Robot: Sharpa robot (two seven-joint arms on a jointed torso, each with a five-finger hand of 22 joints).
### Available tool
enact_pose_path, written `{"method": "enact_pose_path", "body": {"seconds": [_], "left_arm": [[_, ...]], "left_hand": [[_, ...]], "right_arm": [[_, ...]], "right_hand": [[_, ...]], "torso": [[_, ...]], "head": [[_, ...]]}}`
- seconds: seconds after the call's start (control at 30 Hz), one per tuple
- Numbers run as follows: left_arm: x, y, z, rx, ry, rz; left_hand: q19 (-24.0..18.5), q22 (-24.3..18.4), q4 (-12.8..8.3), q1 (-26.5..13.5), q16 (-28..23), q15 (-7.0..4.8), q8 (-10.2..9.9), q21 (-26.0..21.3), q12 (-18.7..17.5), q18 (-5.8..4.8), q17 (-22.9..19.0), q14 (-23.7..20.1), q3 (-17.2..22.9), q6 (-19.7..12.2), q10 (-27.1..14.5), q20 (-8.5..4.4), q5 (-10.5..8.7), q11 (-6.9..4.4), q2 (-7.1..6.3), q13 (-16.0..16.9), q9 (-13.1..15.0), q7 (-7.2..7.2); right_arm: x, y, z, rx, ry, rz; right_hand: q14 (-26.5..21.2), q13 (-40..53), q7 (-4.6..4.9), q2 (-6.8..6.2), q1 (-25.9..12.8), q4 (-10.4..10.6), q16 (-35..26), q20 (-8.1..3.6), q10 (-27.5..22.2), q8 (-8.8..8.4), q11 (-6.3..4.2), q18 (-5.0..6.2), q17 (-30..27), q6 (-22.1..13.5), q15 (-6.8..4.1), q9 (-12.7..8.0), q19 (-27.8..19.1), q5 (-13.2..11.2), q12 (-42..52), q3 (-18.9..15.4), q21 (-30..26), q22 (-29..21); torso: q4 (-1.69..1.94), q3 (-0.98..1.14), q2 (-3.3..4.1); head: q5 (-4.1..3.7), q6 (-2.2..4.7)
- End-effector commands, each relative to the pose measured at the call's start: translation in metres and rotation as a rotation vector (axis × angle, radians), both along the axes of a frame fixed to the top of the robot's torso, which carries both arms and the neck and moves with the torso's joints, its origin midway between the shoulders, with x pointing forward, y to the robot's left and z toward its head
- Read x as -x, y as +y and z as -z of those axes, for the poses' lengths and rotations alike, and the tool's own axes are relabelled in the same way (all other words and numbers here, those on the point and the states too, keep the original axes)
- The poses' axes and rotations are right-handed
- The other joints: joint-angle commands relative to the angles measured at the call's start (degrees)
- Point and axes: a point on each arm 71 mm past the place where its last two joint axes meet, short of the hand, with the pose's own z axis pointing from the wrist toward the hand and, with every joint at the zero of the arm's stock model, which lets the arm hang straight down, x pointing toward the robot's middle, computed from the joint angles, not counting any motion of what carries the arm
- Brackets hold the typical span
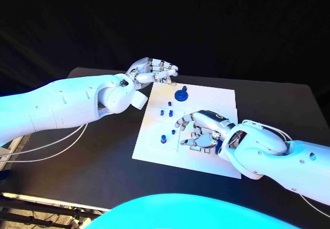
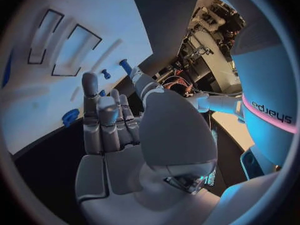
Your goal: Assemble the parts on the task board
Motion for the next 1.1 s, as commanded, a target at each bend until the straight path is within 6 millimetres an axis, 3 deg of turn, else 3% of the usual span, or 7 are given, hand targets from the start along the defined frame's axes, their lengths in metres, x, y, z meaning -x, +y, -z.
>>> {"method": "enact_pose_path", "body": {"seconds": [0.03,0.13,0.37,0.5,0.7,0.97,1.1], "left_arm": [[0.0,-0.002,-0.001,0.007,-0.005,0.015],[0.0,-0.001,-0.001,0.006,-0.005,0.015],[0.001,-0.001,-0.001,0.006,-0.006,0.013],[0.002,0.0,-0.001,0.003,-0.006,0.014],[0.004,0.002,0.001,0.0,-0.003,0.014],[0.006,0.003,0.004,0.001,0.006,0.017],[0.006,0.003,0.006,0.001,0.008,0.017]], "left_hand": [[0.58,-0.05,0.31,-0.16,0.3,0.06,0.09,-0.24,0.23,0.25,-0.09,-0.5,0.12,-0.47,-0.27,-0.02,0.07,0.21,0.2,-0.08,-0.06,1.1],[0.58,-0.05,0.31,-0.16,0.3,0.06,0.09,-0.24,0.23,0.25,-0.09,-0.5,0.12,-0.47,-0.27,-0.02,0.07,0.21,0.2,-0.08,-0.06,1.1],[0.58,-0.05,0.31,-0.16,0.3,0.06,0.09,-0.24,0.23,0.25,-0.09,-0.5,0.12,-0.47,-0.27,-0.02,0.07,0.21,0.2,-0.08,-0.06,1.1],[0.64,-0.12,0.3,-0.26,0.34,0.07,0.11,-0.34,0.26,0.25,-0.15,-0.5,0.05,-0.49,-0.29,-0.01,0.03,0.22,0.17,-0.09,-0.06,1.11],[0.64,-0.12,0.3,-0.26,0.34,0.07,0.11,-0.34,0.26,0.25,-0.15,-0.5,0.05,-0.49,-0.29,-0.01,0.03,0.22,0.17,-0.09,-0.06,1.11],[0.64,-0.12,0.3,-0.26,0.34,0.07,0.11,-0.34,0.26,0.25,-0.15,-0.5,0.05,-0.49,-0.29,-0.01,0.03,0.22,0.17,-0.09,-0.06,1.11],[0.64,-0.12,0.3,-0.26,0.34,0.07,0.11,-0.34,0.26,0.25,-0.15,-0.5,0.05,-0.49,-0.29,-0.01,0.03,0.22,0.17,-0.09,-0.06,1.11]], "right_arm": [[0.0,-0.012,-0.014,-0.131,0.05,0.034],[-0.007,-0.035,-0.026,-0.171,0.087,0.113],[-0.023,-0.092,-0.03,-0.147,0.213,0.308],[-0.026,-0.124,-0.023,-0.094,0.261,0.406],[-0.021,-0.149,-0.004,-0.029,0.291,0.515],[-0.015,-0.149,0.018,0.029,0.298,0.596],[-0.014,-0.145,0.025,0.055,0.299,0.615]], "right_hand": [[1.05,-0.26,0.05,0.48,0.33,0.63,0.67,-0.26,1.72,0.26,-0.29,0.24,0.85,0.82,-0.3,0.02,1.35,0.17,0.61,0.17,2.26,0.84],[5.05,-0.86,-0.83,0.64,0.07,2.23,3.48,-1.23,8.96,0.97,-1.46,-1.05,5.56,3.51,-1.46,-0.01,6.06,1.35,1.62,1.64,11.23,4.1],[8.52,3.55,-2.04,-0.51,-3.63,7.02,5.82,-2.97,21.16,2.95,-3.52,-2.52,10.78,6.94,-3.21,0.27,10.37,1.2,8.39,2.25,20.48,7.59],[10.06,13.58,-2.99,-0.5,-4.69,10.83,8.55,-3.79,19.04,7.33,-4.33,-3.43,15.74,6.45,-4.0,2.3,12.45,1.25,17.96,-0.64,26.26,10.25],[12.32,47.33,-3.61,0.64,-6.03,12.56,14.76,-4.19,30.18,11.74,-4.81,-4.81,27.38,5.3,-4.32,4.45,15.15,1.26,38.39,-5.09,35.42,14.04],[12.89,56.64,-3.69,2.01,-7.89,12.76,16.7,-4.13,32.9,13.66,-4.81,-5.12,31.45,4.49,-4.27,5.08,15.64,1.29,42.75,-9.34,37.72,15.38],[13.17,58.56,-3.72,2.27,-9.61,12.8,17.41,-4.1,33.46,14.17,-4.81,-5.28,33.11,4.3,-4.24,5.24,15.88,1.31,43.4,-11.78,38.71,15.86]], "torso": [[-0.29,0.01,-0.27],[-0.4,-0.04,-0.46],[-0.67,-0.19,-0.91],[-0.88,-0.3,-1.06],[-1.43,-0.21,-1.44],[-1.69,-0.15,-1.68],[-1.44,-0.27,-1.54]], "head": [[-1.22,0.01],[-2.48,0.01],[-6.33,0.01],[-7.87,0.01],[-8.74,0.01],[-9.38,0.01],[-9.67,0.01]]}}
